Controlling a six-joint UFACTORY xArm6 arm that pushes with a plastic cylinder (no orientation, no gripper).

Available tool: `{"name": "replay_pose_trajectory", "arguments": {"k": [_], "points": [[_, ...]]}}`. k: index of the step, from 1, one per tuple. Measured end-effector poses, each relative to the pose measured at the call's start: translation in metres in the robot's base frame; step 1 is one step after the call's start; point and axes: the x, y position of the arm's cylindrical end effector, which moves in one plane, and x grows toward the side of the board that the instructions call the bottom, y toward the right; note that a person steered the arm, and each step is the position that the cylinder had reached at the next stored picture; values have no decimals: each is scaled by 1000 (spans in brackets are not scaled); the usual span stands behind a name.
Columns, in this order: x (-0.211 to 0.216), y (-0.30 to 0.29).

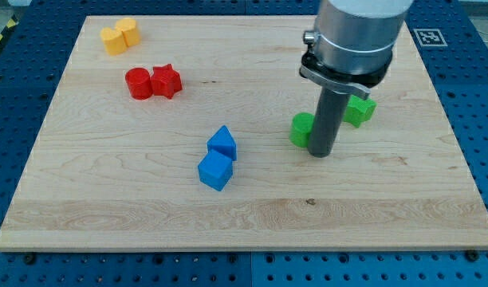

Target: Move the green circle towards center

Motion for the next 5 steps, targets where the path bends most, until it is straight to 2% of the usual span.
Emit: {"name": "replay_pose_trajectory", "arguments": {"k": [4, 5], "points": [[-20, -44], [2, -61]]}}
